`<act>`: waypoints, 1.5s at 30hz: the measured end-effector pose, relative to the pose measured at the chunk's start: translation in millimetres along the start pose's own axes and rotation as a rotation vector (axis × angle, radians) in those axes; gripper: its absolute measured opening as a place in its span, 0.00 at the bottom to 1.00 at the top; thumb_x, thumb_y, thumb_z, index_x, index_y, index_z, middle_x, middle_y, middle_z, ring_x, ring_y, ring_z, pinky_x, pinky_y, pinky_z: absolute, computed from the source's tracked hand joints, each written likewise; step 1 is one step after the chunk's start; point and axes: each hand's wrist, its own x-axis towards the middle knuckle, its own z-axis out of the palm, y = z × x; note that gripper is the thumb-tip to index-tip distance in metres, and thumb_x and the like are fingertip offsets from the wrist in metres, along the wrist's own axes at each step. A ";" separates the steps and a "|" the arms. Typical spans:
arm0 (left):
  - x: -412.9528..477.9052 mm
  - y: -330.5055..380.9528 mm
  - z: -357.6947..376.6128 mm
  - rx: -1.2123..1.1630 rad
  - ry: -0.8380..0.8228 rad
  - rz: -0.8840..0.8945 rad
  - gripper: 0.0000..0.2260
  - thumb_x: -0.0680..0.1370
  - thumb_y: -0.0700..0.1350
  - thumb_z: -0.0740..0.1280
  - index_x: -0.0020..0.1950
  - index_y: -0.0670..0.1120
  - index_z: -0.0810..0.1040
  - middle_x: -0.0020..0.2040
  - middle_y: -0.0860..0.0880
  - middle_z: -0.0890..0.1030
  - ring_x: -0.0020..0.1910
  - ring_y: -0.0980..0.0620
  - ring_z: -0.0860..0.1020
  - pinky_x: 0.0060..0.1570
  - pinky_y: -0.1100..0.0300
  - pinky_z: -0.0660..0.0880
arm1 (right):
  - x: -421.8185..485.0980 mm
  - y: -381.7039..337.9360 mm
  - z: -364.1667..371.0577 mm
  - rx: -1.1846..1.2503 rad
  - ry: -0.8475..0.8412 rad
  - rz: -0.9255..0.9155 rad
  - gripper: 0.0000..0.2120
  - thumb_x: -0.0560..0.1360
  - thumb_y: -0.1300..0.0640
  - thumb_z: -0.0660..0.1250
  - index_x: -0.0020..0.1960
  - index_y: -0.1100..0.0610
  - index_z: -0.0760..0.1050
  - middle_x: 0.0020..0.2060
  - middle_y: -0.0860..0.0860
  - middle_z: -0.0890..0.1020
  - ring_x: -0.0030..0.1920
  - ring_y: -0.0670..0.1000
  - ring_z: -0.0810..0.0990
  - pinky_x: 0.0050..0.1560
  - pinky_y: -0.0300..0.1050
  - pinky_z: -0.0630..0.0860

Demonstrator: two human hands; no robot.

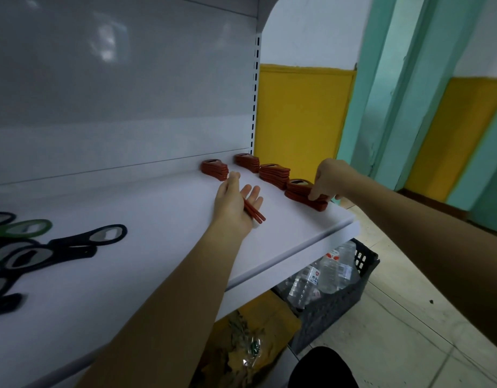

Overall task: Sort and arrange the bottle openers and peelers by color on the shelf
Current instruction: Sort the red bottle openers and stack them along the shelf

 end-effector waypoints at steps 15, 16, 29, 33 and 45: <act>2.9 8.5 -0.3 -0.114 -0.036 0.050 0.14 0.80 0.54 0.57 0.61 0.47 0.70 0.62 0.43 0.72 0.56 0.48 0.76 0.52 0.50 0.73 | -48.6 -38.9 4.5 0.528 -0.057 -0.297 0.10 0.73 0.50 0.68 0.42 0.55 0.70 0.40 0.51 0.79 0.39 0.49 0.77 0.42 0.43 0.77; 3.2 8.9 -0.5 -0.111 -0.027 0.067 0.15 0.80 0.54 0.57 0.59 0.46 0.70 0.60 0.44 0.72 0.54 0.49 0.76 0.52 0.50 0.73 | -55.4 -45.0 10.0 0.616 -0.200 -0.286 0.10 0.73 0.51 0.69 0.42 0.56 0.70 0.41 0.52 0.80 0.40 0.48 0.79 0.44 0.43 0.78; 22.0 19.6 -14.4 0.596 0.108 0.272 0.22 0.80 0.59 0.52 0.69 0.48 0.67 0.60 0.47 0.72 0.59 0.47 0.72 0.64 0.52 0.68 | -34.8 -62.3 51.4 0.639 0.057 -0.258 0.06 0.69 0.62 0.72 0.41 0.59 0.76 0.37 0.57 0.83 0.34 0.50 0.79 0.39 0.45 0.79; 25.9 51.6 -61.6 1.422 0.132 0.603 0.18 0.81 0.50 0.58 0.68 0.43 0.68 0.67 0.42 0.66 0.64 0.44 0.69 0.63 0.58 0.63 | -12.2 -63.9 66.7 0.391 0.238 -0.254 0.04 0.71 0.61 0.69 0.45 0.59 0.76 0.43 0.55 0.82 0.40 0.53 0.78 0.35 0.43 0.72; 26.5 74.9 -104.4 1.729 -0.178 0.613 0.11 0.79 0.43 0.63 0.59 0.43 0.77 0.59 0.45 0.76 0.60 0.48 0.74 0.60 0.62 0.66 | -5.8 -72.0 91.7 0.313 0.310 -0.279 0.06 0.73 0.58 0.66 0.49 0.59 0.78 0.44 0.56 0.82 0.47 0.55 0.79 0.43 0.47 0.76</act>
